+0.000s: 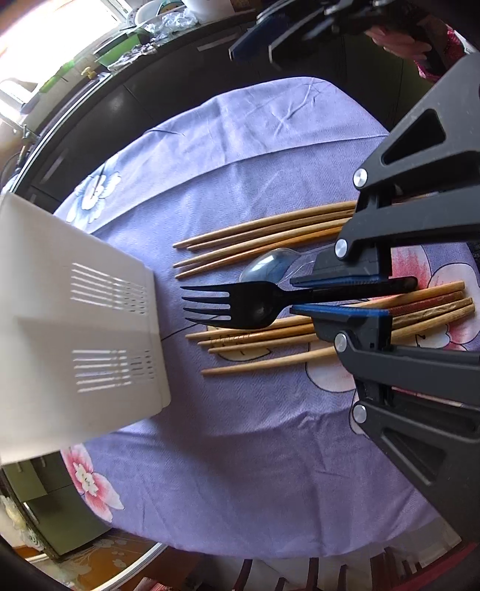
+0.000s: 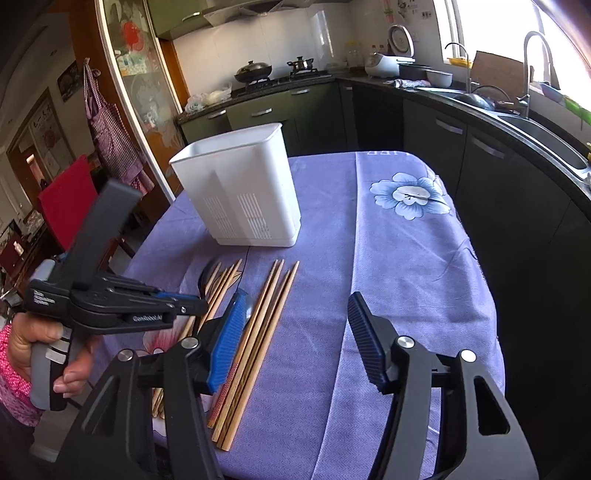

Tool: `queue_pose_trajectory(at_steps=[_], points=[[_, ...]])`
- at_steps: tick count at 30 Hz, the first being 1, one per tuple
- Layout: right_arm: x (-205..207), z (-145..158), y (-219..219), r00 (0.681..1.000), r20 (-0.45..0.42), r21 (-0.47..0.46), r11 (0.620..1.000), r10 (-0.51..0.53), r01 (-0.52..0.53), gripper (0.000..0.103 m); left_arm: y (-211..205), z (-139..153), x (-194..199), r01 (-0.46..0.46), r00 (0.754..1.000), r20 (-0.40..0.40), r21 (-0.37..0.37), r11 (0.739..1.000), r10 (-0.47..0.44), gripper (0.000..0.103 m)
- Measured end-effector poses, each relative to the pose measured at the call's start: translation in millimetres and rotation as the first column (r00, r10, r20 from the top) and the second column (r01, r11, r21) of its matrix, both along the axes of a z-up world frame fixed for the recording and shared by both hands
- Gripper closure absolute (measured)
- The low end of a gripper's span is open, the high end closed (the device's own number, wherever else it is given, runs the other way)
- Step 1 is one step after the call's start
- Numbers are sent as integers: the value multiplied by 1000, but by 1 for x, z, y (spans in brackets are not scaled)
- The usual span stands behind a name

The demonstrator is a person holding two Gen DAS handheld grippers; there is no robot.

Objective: Organize utensils
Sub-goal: 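Close the left tool on the black fork while the right tool closes on the clear spoon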

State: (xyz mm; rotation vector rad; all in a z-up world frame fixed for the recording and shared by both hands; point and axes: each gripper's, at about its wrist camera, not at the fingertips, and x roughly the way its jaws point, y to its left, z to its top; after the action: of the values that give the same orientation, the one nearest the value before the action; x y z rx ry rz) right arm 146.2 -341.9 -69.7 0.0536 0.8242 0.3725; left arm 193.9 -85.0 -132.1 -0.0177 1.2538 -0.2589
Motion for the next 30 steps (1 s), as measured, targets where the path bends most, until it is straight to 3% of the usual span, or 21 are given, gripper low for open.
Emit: queue_pose_trajectory(at_steps=[5, 11, 15, 19, 30], points=[[22, -23, 50, 980, -152, -39, 990, 131, -139, 64, 18, 38, -18, -15, 992, 122, -2, 1000, 15, 96], [49, -65, 100, 919, -345, -84, 969, 192, -234, 70, 24, 53, -37, 24, 985, 172, -19, 1000, -20, 97], [55, -75, 118, 907, -380, -121, 962, 184, -246, 73, 16, 46, -30, 41, 986, 162, -22, 999, -37, 97], [62, -83, 127, 895, -414, -137, 960, 168, -244, 73, 21, 28, -19, 17, 995, 95, -33, 999, -14, 97], [72, -94, 149, 895, -429, -265, 931, 118, -250, 84, 46, 2, -7, -61, 998, 26, -36, 997, 62, 97]])
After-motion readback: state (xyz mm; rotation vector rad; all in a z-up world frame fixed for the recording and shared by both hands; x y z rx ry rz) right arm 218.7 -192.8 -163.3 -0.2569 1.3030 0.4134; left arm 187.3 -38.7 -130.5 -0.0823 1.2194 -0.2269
